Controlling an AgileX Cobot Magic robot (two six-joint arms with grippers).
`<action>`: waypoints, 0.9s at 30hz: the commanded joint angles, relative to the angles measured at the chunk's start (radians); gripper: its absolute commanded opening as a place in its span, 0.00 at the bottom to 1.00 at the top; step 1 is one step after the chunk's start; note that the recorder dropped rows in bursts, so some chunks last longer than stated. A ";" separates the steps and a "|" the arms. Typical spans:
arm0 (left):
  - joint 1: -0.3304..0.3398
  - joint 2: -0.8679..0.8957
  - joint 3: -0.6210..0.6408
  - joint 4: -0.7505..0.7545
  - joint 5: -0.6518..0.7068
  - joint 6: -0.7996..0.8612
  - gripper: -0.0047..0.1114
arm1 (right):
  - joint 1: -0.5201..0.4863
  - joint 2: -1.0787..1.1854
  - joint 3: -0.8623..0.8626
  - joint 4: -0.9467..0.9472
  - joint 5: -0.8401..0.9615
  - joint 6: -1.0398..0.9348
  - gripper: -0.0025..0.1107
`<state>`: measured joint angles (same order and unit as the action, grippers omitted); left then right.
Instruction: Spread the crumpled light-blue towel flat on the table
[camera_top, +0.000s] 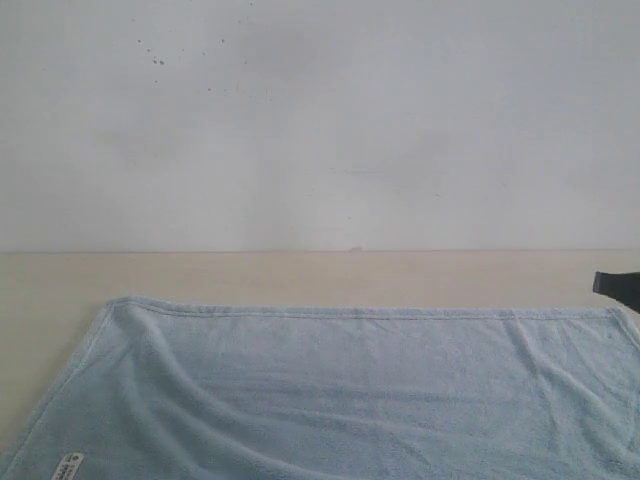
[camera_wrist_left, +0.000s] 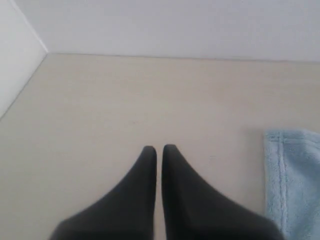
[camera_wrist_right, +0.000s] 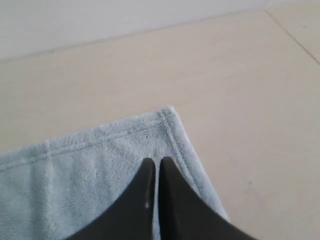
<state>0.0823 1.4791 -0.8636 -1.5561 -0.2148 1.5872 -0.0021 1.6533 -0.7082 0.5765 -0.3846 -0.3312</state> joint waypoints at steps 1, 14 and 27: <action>0.006 -0.218 0.185 0.296 0.007 -0.473 0.07 | 0.088 -0.093 0.193 -0.136 -0.173 0.331 0.05; 0.006 -0.992 0.531 0.717 0.161 -0.804 0.07 | 0.274 -0.675 0.442 -0.456 -0.218 0.503 0.05; -0.068 -1.302 0.550 0.738 0.407 -0.802 0.07 | 0.274 -1.508 0.512 -0.377 0.368 0.278 0.05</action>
<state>0.0373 0.2122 -0.3176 -0.8275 0.1704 0.7853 0.2688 0.2709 -0.2062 0.1985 -0.1661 -0.0233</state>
